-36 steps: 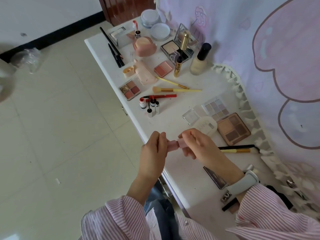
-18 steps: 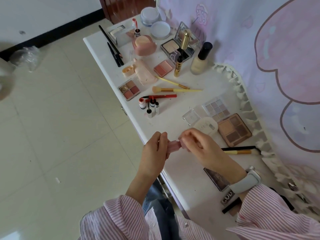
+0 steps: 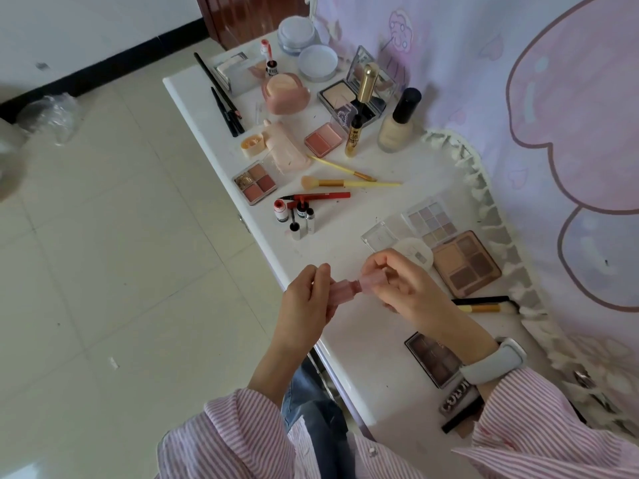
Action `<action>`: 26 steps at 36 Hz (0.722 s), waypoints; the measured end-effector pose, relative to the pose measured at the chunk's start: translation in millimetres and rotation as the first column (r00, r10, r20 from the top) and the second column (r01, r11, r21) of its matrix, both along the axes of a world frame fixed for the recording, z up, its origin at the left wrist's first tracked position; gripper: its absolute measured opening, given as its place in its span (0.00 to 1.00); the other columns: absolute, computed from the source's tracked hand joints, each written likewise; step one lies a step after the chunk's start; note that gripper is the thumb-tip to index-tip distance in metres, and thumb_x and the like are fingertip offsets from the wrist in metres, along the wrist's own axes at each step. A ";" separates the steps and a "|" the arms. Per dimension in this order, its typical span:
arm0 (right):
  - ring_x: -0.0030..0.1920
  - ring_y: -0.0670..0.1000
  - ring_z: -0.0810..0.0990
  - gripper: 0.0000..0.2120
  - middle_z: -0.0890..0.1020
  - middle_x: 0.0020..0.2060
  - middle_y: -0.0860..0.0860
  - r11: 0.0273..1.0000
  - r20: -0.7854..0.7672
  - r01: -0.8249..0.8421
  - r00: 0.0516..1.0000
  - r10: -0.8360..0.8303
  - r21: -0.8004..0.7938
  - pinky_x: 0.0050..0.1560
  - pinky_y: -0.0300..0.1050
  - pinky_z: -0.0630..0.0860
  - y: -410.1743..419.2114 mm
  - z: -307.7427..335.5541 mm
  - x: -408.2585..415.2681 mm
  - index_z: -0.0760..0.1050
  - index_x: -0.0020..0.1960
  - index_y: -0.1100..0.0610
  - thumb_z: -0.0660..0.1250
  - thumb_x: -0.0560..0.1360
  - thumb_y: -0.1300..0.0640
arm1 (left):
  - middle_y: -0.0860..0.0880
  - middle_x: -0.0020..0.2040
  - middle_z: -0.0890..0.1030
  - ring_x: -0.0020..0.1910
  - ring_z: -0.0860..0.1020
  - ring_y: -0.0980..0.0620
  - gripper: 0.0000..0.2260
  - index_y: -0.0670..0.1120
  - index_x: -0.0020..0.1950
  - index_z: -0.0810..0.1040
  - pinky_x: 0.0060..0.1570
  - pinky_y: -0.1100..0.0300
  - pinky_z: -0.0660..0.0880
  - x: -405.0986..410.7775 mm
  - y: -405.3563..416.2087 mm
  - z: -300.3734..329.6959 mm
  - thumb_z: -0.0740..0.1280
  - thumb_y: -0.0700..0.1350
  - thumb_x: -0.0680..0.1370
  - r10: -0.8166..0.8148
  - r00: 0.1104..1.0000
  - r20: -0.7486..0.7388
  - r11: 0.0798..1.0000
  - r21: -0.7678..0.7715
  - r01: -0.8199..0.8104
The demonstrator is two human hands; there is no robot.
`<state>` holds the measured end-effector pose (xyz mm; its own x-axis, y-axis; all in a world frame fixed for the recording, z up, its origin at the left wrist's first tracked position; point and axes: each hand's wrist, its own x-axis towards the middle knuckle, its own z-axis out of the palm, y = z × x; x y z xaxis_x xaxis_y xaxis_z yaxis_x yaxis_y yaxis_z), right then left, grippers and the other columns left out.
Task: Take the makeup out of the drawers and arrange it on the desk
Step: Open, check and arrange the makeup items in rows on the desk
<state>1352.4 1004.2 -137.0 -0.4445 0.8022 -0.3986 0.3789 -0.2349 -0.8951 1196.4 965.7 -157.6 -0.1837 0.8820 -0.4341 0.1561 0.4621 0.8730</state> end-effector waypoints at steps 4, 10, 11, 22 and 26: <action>0.27 0.40 0.71 0.09 0.77 0.27 0.43 1.000 0.115 -0.005 0.993 0.004 0.010 0.34 0.36 0.67 1.1 0.0 -6.5 0.73 0.47 0.55 0.57 0.79 0.52 | 0.34 0.36 0.75 0.29 0.69 0.47 0.13 0.46 0.35 0.66 0.30 0.53 0.66 1.1 -0.9 1.7 0.57 0.41 0.80 -0.019 1.000 -0.009 1.000 0.005 0.019; 0.31 0.45 0.73 0.07 0.78 0.31 0.41 0.998 0.088 0.030 0.995 -0.035 0.059 0.35 0.34 0.68 0.9 -0.9 -4.1 0.75 0.48 0.55 0.58 0.79 0.59 | 0.35 0.33 0.76 0.25 0.67 0.50 0.14 0.42 0.35 0.66 0.26 0.59 0.64 3.7 2.8 1.7 0.56 0.43 0.81 0.041 0.997 0.069 0.998 -0.051 -0.038; 0.36 0.53 0.75 0.06 0.80 0.36 0.46 0.998 0.079 0.018 0.997 -0.022 0.054 0.38 0.39 0.70 1.2 -0.8 -2.4 0.75 0.50 0.52 0.60 0.78 0.57 | 0.37 0.33 0.75 0.26 0.67 0.50 0.14 0.42 0.35 0.66 0.26 0.59 0.64 2.7 3.4 0.6 0.57 0.42 0.81 0.045 0.997 0.062 0.998 -0.051 -0.042; 0.27 0.40 0.69 0.05 0.75 0.27 0.38 1.000 0.006 -0.020 1.000 0.020 -0.006 0.31 0.31 0.64 1.3 -2.6 -0.5 0.74 0.49 0.57 0.59 0.79 0.60 | 0.34 0.35 0.73 0.24 0.66 0.51 0.14 0.41 0.36 0.66 0.24 0.61 0.64 -4.1 4.2 -1.3 0.57 0.44 0.81 0.012 0.996 0.093 0.997 -0.075 -0.005; 0.32 0.47 0.68 0.05 0.76 0.35 0.42 0.997 0.020 -0.069 0.997 0.068 0.035 0.33 0.39 0.66 2.7 -2.3 3.5 0.73 0.49 0.52 0.60 0.78 0.60 | 0.28 0.37 0.73 0.23 0.65 0.53 0.14 0.40 0.38 0.67 0.22 0.64 0.63 -6.2 4.3 -0.5 0.57 0.45 0.81 0.013 0.990 0.140 0.995 -0.100 0.001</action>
